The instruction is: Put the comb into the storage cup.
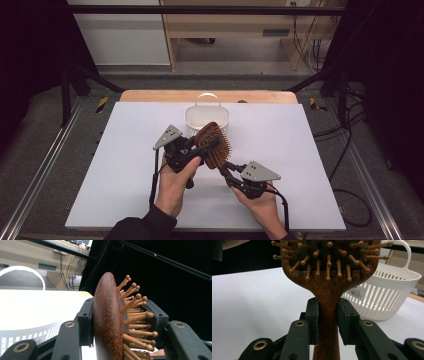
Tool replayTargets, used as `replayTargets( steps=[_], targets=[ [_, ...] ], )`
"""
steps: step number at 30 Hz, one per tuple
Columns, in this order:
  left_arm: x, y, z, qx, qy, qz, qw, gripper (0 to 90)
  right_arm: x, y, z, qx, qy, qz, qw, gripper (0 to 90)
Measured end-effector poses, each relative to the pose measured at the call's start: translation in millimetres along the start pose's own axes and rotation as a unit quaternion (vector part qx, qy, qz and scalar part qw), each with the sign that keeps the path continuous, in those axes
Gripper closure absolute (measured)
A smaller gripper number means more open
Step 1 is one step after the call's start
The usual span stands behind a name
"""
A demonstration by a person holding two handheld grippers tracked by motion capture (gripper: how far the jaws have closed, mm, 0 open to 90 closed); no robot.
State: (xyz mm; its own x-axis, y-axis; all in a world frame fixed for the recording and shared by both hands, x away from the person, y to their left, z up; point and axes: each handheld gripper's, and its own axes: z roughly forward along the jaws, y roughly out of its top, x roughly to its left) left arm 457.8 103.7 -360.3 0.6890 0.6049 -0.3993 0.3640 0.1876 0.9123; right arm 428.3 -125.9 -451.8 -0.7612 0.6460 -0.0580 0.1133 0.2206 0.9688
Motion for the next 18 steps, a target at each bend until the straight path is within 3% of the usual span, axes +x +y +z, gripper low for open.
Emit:
replayTargets(
  steps=[3, 8, 12, 16, 18],
  targets=[
    [1.5, 1.0, 0.9, -0.001, -0.001, -0.005, 1.0000, 50.1, -1.2, 0.1, -0.3, -0.003, 0.003, 0.005, 1.0000, 70.7],
    [0.2, 6.1, -1.2, -0.010, 0.002, -0.001, 1.0000, 50.2, -4.3, -1.3, 0.5, 0.001, 0.002, 0.030, 0.9996, 48.4],
    [0.9, 12.2, -3.8, -0.016, 0.013, 0.018, 0.9996, 50.1, -8.3, -1.6, -3.6, 0.000, 0.003, 0.038, 0.9993, 34.6],
    [4.2, 19.0, -5.0, -0.025, 0.017, 0.019, 0.9994, 50.0, -16.0, -2.4, -13.5, -0.005, -0.006, 0.051, 0.9987, 26.2],
    [5.6, 22.0, -5.0, -0.029, 0.018, 0.018, 0.9992, 50.0, -20.6, -3.0, -21.2, -0.004, -0.027, 0.054, 0.9981, 20.0]
  ],
)
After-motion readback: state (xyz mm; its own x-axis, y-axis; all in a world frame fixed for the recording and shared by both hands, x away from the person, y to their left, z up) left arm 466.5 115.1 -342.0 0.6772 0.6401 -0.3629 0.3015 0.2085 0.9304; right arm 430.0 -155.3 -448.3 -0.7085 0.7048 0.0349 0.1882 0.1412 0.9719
